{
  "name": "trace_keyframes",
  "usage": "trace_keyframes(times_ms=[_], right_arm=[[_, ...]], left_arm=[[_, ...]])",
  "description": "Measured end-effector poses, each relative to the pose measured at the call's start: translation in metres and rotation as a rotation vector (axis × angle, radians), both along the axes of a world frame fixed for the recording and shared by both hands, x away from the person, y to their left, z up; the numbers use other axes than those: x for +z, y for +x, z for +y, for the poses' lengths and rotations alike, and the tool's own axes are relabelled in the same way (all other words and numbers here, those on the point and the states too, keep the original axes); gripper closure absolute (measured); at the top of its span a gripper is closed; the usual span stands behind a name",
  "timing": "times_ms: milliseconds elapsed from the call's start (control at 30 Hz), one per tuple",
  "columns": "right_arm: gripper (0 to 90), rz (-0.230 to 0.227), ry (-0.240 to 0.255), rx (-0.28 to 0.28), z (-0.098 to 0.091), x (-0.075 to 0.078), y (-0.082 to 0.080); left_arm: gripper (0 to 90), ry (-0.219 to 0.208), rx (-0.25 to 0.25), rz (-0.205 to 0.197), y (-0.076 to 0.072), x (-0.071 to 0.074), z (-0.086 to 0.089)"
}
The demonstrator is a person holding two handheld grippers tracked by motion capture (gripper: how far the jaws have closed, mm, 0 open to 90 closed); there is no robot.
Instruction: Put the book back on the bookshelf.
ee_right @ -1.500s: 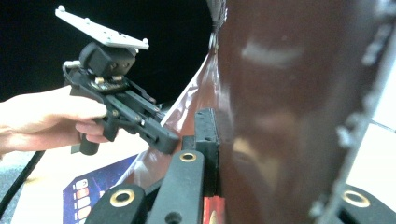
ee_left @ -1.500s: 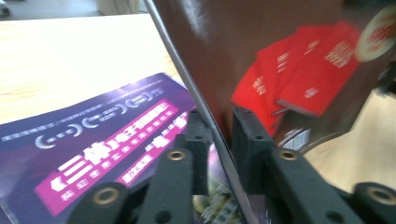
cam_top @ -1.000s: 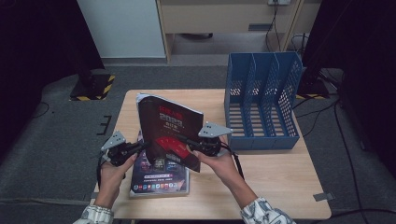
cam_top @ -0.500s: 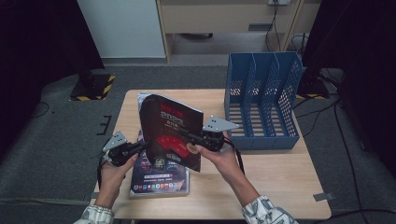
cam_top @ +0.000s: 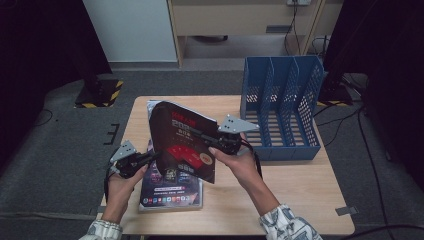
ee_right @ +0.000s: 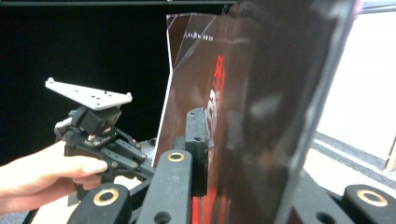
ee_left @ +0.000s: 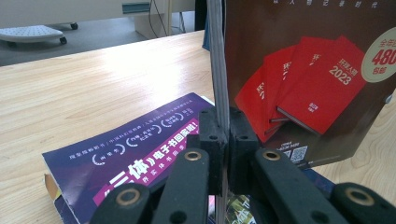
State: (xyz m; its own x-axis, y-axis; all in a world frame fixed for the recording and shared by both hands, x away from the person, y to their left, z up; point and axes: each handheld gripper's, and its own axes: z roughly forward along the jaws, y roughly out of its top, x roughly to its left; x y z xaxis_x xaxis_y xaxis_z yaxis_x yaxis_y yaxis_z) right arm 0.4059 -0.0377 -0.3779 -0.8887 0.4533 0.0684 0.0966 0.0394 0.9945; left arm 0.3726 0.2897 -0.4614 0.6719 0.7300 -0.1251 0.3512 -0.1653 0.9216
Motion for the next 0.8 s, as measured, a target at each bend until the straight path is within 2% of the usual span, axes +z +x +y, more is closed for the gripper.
trace_keyframes(times_ms=[467, 500, 600, 633, 667, 733, 800], right_arm=[[79.1, 0.016, 0.021, 0.01, 0.006, 0.007, 0.007], [83.5, 0.013, 0.016, 0.011, 0.006, 0.008, 0.007], [85.6, 0.007, 0.016, 0.005, 0.006, 0.009, 0.006], [86.4, -0.006, 0.001, -0.013, 0.008, 0.01, 0.002], [86.5, -0.006, 0.003, -0.013, 0.008, 0.01, 0.002], [86.7, -0.019, -0.005, -0.02, 0.01, 0.011, -0.001], [86.8, -0.027, -0.004, -0.017, 0.011, 0.012, -0.003]], left_arm=[[86.8, -0.001, -0.006, 0.0, 0.0, 0.0, 0.001], [86.8, -0.003, -0.004, 0.001, 0.001, -0.001, 0.001], [86.5, -0.007, -0.003, 0.001, 0.001, -0.001, 0.001], [85.6, 0.001, 0.008, -0.002, 0.001, -0.001, 0.001], [83.9, 0.001, 0.008, -0.002, 0.001, -0.001, 0.001], [76.7, -0.001, 0.047, -0.009, 0.001, -0.004, 0.002], [64.9, -0.002, 0.095, -0.013, 0.002, -0.007, 0.003]])
